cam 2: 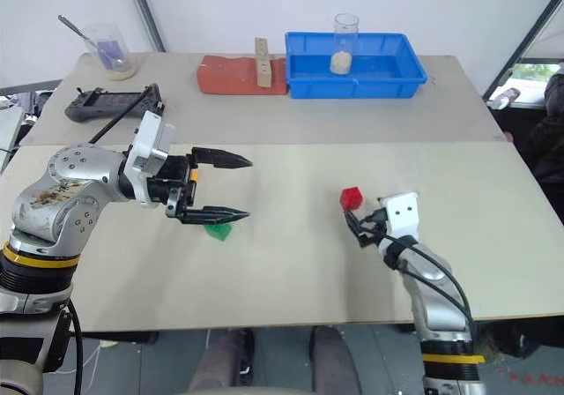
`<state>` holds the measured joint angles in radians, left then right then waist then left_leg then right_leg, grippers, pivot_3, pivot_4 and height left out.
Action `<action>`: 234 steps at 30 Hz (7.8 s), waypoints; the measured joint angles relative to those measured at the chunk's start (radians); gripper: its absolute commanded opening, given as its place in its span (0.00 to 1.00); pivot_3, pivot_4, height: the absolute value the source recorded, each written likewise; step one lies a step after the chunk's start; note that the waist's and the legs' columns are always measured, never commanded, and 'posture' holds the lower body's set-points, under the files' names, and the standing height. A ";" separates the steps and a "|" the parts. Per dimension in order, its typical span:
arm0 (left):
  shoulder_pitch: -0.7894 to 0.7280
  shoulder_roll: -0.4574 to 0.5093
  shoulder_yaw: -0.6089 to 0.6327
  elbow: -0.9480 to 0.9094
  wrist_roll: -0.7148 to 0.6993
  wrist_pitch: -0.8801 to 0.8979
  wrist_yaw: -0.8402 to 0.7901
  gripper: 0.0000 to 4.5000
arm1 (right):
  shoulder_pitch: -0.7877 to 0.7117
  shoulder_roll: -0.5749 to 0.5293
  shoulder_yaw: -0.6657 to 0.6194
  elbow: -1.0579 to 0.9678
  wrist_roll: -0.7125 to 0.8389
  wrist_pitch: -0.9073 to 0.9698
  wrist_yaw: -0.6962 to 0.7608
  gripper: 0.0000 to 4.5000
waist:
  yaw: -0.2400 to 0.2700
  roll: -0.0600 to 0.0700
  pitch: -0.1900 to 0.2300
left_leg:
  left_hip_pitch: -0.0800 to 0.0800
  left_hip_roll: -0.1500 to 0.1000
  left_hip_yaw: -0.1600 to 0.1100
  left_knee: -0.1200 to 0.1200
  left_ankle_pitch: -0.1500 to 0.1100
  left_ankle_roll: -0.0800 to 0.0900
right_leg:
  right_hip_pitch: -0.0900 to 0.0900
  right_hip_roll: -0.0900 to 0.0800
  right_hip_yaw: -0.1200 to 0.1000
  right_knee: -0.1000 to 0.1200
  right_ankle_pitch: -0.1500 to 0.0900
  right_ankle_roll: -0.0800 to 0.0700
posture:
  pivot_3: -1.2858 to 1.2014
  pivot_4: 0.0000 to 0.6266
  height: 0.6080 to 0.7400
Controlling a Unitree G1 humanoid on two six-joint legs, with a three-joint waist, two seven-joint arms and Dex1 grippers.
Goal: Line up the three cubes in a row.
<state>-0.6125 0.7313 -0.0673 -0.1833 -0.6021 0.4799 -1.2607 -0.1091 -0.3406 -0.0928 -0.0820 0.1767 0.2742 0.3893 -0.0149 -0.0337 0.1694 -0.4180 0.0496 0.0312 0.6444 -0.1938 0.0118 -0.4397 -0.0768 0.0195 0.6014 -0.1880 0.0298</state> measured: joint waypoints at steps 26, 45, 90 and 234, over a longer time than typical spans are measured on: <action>0.050 -0.018 0.024 -0.025 0.013 0.000 0.059 1.00 | -0.073 0.063 0.043 0.062 -0.033 -0.038 -0.027 0.32 | -0.001 0.000 0.000 | 0.003 0.000 0.000 0.002 0.000 0.000 | 0.000 0.001 0.004 0.009 0.000 0.001 | 0.52 0.24 1.00; 0.456 0.048 0.177 -0.112 0.034 -0.145 0.023 1.00 | -0.410 -0.150 0.325 0.330 0.102 -0.139 0.898 0.32 | 0.001 0.000 0.000 | 0.004 0.000 0.001 0.003 0.000 0.000 | 0.000 0.001 0.005 0.009 0.001 0.002 | 0.52 0.24 1.00; 0.757 -0.114 0.277 -0.235 0.084 -0.170 0.363 1.00 | -0.415 -0.281 0.248 0.008 0.180 0.077 0.973 0.99 | 0.004 0.000 0.000 | 0.009 0.001 0.003 0.002 0.000 -0.001 | 0.000 0.001 0.006 0.011 0.000 -0.004 | 0.52 0.24 1.00; 0.205 -0.214 0.180 0.570 0.289 -0.545 0.287 0.31 | -0.396 -0.394 0.161 -0.352 0.443 0.420 0.617 1.00 | 0.015 -0.002 0.001 | 0.002 0.001 0.003 0.008 0.000 -0.001 | -0.002 0.001 0.005 0.009 0.001 -0.003 | 0.52 0.24 1.00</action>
<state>-0.4077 0.5174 0.1128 0.3865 -0.3132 -0.0648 -0.9738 -0.5048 -0.7350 0.0685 -0.4345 0.6193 0.6944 1.0065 -0.0004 -0.0359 0.1701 -0.4163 0.0501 0.0340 0.6526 -0.1937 0.0108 -0.4413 -0.0762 0.0244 0.6107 -0.1870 0.0272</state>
